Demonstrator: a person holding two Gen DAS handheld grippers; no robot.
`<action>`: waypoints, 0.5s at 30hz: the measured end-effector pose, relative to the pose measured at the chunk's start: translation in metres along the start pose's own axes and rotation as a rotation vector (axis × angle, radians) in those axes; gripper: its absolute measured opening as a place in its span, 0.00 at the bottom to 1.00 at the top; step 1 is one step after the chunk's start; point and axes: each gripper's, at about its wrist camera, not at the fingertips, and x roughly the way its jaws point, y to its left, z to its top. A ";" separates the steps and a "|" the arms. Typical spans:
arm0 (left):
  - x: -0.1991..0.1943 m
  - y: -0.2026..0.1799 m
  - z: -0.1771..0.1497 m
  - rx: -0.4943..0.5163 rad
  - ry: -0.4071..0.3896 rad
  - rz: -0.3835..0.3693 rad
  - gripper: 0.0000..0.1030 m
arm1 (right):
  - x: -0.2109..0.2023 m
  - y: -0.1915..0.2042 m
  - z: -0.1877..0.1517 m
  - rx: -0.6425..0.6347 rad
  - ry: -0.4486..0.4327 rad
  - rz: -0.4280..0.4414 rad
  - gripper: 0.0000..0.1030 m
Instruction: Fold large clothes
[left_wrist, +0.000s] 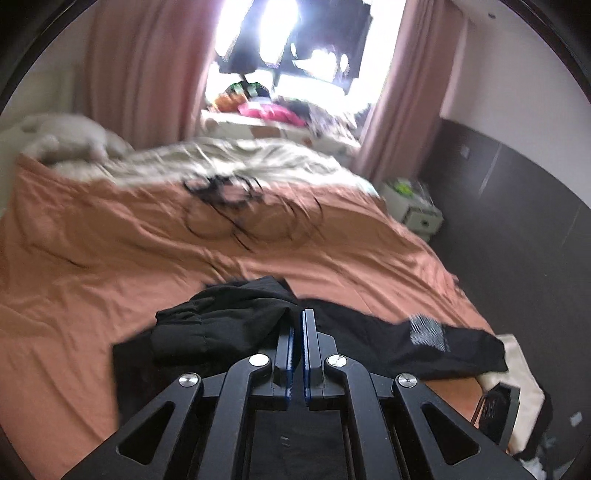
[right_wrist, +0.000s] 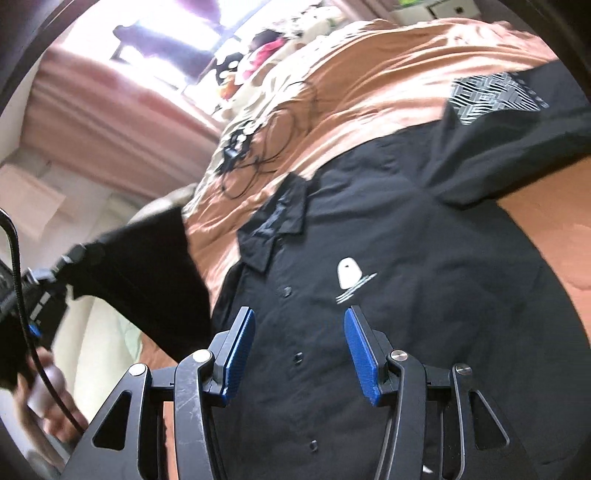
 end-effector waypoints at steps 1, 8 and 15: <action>0.013 -0.004 -0.004 0.008 0.047 -0.019 0.15 | -0.001 -0.005 0.003 0.013 -0.005 -0.010 0.50; 0.047 -0.008 -0.036 0.020 0.161 -0.074 0.81 | -0.003 -0.018 0.011 0.046 -0.010 -0.038 0.50; 0.003 0.044 -0.066 -0.095 0.085 0.077 0.81 | 0.009 0.001 0.004 -0.028 0.012 -0.039 0.50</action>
